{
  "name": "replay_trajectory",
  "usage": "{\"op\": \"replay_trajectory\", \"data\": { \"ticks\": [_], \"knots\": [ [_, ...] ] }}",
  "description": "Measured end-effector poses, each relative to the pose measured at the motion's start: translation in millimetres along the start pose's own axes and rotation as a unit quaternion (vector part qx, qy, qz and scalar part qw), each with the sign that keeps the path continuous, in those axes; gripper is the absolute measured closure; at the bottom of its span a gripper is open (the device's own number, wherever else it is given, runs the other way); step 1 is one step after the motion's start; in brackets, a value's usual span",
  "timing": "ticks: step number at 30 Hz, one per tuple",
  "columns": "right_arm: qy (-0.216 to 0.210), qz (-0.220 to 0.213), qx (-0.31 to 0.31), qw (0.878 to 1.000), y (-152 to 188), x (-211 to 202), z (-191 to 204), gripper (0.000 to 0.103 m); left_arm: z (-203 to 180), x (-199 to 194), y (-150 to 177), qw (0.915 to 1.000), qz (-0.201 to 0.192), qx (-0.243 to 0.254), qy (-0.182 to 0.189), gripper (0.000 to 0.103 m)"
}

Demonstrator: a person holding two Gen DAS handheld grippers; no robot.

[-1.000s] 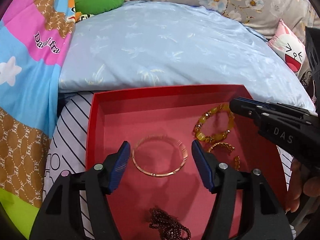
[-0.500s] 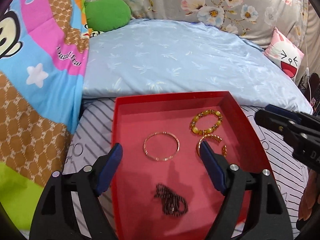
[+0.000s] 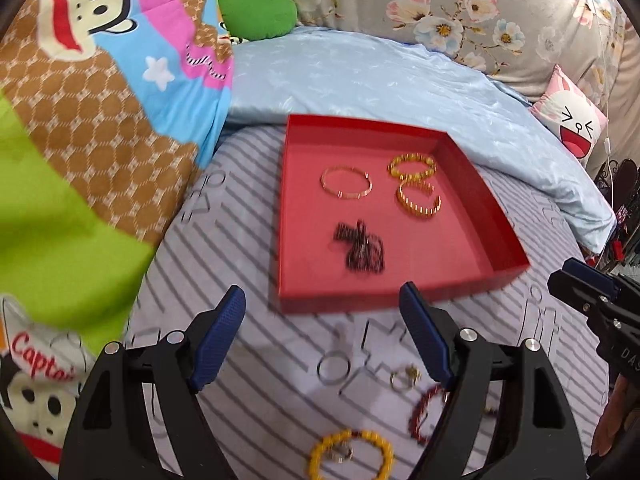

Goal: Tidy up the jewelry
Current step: 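Withdraw both tools and move the left tool toward the yellow beaded bracelet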

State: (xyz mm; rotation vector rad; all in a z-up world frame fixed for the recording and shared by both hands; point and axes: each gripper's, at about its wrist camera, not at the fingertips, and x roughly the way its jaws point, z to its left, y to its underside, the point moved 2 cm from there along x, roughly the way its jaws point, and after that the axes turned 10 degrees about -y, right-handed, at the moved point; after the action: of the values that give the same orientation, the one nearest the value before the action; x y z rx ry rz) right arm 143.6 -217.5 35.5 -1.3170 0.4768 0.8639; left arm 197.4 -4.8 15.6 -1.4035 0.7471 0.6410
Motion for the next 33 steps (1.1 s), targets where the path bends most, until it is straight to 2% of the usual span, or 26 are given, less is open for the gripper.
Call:
{"op": "replay_trajectory", "data": {
  "ticks": [7,14,20,24,29,33],
  "knots": [
    [0.010,0.021,0.021,1.000,53.2,-12.8,0.7,0.068,7.1,-13.2,48.6,0.9997,0.023,-0.004,-0.010,0.028],
    [0.013,0.040,0.033,0.999,89.3,-16.4,1.8,0.068,7.4,-17.6,94.9,0.9985,0.041,0.012,-0.033,0.028],
    [0.022,0.042,0.032,0.998,104.4,-15.5,3.9,0.068,6.2,-16.0,114.2,0.9976,0.044,0.024,-0.047,0.030],
    [0.026,0.044,0.036,0.998,110.7,-10.9,2.3,0.068,6.5,-8.3,123.7,0.9970,0.058,0.026,-0.044,0.040],
    [0.030,0.044,0.038,0.998,111.2,-4.8,-1.7,0.068,5.4,-8.9,126.1,0.9973,0.047,0.030,-0.048,0.041],
    [0.034,0.044,0.038,0.998,107.4,1.5,-5.2,0.068,4.2,-9.5,126.3,0.9975,0.044,0.032,-0.045,0.046]
  ]
}}
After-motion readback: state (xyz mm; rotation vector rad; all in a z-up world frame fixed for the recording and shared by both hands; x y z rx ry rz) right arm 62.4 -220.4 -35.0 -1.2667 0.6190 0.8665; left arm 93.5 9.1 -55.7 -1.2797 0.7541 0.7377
